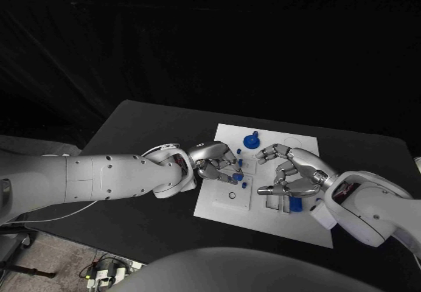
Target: Assemble the parts on the task board
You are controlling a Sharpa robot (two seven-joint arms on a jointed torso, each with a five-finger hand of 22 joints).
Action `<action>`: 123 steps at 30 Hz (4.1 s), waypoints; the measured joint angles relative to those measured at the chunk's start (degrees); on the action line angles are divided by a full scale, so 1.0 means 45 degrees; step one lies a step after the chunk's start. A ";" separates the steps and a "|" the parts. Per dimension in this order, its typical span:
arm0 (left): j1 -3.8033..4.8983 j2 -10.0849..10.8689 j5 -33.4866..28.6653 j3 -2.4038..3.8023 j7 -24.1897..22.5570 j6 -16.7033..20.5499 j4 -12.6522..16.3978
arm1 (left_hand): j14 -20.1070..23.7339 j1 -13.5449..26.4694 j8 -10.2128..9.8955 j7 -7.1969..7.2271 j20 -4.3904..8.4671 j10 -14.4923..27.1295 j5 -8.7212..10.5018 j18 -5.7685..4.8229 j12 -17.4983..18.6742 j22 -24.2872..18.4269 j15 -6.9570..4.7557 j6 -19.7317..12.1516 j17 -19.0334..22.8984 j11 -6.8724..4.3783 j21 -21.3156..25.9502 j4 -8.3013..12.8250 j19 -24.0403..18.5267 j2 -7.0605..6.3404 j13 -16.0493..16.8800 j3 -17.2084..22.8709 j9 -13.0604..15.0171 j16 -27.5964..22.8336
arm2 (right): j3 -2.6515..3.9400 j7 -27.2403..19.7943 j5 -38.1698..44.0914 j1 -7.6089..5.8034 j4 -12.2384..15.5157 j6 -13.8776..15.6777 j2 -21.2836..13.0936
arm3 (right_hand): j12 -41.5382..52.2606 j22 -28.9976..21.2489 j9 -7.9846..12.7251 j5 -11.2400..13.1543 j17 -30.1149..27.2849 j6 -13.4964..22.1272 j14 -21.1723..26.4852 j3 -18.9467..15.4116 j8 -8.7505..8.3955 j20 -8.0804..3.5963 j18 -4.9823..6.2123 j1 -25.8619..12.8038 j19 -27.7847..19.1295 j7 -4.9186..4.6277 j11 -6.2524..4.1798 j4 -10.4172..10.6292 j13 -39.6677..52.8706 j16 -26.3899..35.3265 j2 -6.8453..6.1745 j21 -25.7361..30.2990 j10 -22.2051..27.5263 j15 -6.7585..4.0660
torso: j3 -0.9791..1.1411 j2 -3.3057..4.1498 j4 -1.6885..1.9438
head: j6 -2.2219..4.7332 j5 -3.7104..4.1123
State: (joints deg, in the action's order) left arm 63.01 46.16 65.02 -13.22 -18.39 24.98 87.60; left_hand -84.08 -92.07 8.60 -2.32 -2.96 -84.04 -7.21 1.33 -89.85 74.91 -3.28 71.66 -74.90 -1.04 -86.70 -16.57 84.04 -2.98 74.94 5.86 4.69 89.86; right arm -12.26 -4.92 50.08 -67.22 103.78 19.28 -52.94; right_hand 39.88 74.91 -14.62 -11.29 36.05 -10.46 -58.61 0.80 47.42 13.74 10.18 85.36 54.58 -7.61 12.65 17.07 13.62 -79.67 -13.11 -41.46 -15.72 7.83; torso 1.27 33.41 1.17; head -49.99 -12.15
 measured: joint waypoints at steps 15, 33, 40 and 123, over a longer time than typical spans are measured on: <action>0.0000 0.0206 -0.2585 0.0000 0.3629 -0.1023 0.0119 | 0.0000 -0.0006 -0.0127 0.0000 0.0000 0.0000 -0.0196 -0.0001 0.0000 0.0000 0.0000 0.0000 -0.0009 0.0000 -0.0048 0.0073 0.0000 -0.0006 0.0000 0.0001 0.0015 0.0000 | 0.0004 0.0976 0.7902 0.0028 0.0151 0.1680 0.0786 | -0.0064 -0.0001 0.1395 -0.2176 0.2326 -0.6358 -0.2634 0.2927 -0.2958 -0.1271 -0.0399 0.0844 0.2755 -0.0144 -0.1597 -0.0509 -0.0677 -0.0399 0.0733 -0.2855 -0.7175 -0.1318 | 0.0000 0.0000 0.0015 | 0.0000 -0.0107; 0.0000 0.0222 -0.3390 0.0000 0.4212 -0.1512 0.0122 | 0.0000 -0.0059 -0.0099 0.0000 0.0001 0.0000 -0.0195 -0.0001 0.0000 -0.0001 0.0000 0.0000 -0.0007 -0.0001 0.0006 0.0092 0.0000 0.0040 -0.0001 -0.0018 0.0019 0.0000 | 0.0014 0.2342 1.0960 0.0305 -0.0566 0.1510 0.2242 | -0.4783 0.0008 0.2222 -0.0708 0.2055 -0.8336 -0.2894 0.2960 -0.7012 -0.1020 -0.0593 0.0216 0.3036 -0.0252 -0.1087 -0.1061 -0.2049 0.0165 0.0448 -0.2316 -0.7838 -0.0953 | -0.0001 -0.0001 0.0010 | 0.0000 -0.0081; 0.0000 0.0210 -0.3455 0.0000 0.4097 -0.1514 0.0143 | 0.0000 -0.0060 -0.0098 0.0000 0.0001 0.0000 -0.0194 -0.0002 0.0000 -0.0001 0.0000 0.0000 -0.0006 -0.0001 0.0006 0.0108 0.0000 0.0038 0.0000 -0.0034 0.0019 0.0000 | 0.0014 0.2643 1.1212 0.0621 -0.1065 0.1225 0.2766 | -0.4874 0.0007 0.2187 -0.1141 0.1729 -0.8684 -0.2596 0.2809 -0.7305 -0.0869 -0.0591 0.0385 0.2762 -0.0176 -0.0923 -0.1459 -0.1904 0.0263 0.0618 -0.1835 -0.7143 -0.0832 | -0.0001 -0.0001 0.0012 | 0.0000 -0.0105; -0.0012 0.0072 -0.3474 -0.0007 0.4175 -0.2328 0.0190 | 0.0000 -0.0188 -0.0126 0.0038 0.0001 0.0000 -0.0233 -0.0002 0.0000 -0.0001 -0.0001 0.0046 0.0000 -0.0001 0.0111 0.0163 0.0000 -0.0024 0.0006 -0.0087 0.0030 0.0000 | 0.0030 0.2472 1.0368 0.1062 -0.2078 0.1274 0.3831 | -0.1783 0.0009 0.0011 -0.1040 0.2055 -1.0502 -0.2789 0.3199 -0.8128 -0.1192 -0.0589 -0.0017 0.3004 -0.0005 -0.1487 -0.2814 -0.0089 0.0263 0.1487 -0.2053 -0.7481 -0.1240 | 0.0000 0.0001 0.0011 | 0.0000 0.0012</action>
State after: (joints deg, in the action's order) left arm 62.95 46.48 49.39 -13.26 0.40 14.50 88.46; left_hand -84.08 -92.92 8.03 -2.15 -2.95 -84.04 -8.26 1.32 -89.85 74.90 -3.28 71.87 -74.90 -1.04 -86.20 -15.84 84.04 -3.08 74.97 5.47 4.82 89.86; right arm -12.12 6.21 96.73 -62.44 94.42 25.01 -35.70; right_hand 31.86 74.95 -14.57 -15.97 45.30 -57.72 -71.16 15.20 10.85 8.38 7.53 85.28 68.10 -7.63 5.96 4.41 13.22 -78.49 -6.42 -50.70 -49.39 2.25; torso 1.27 33.41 1.22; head -49.99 -12.09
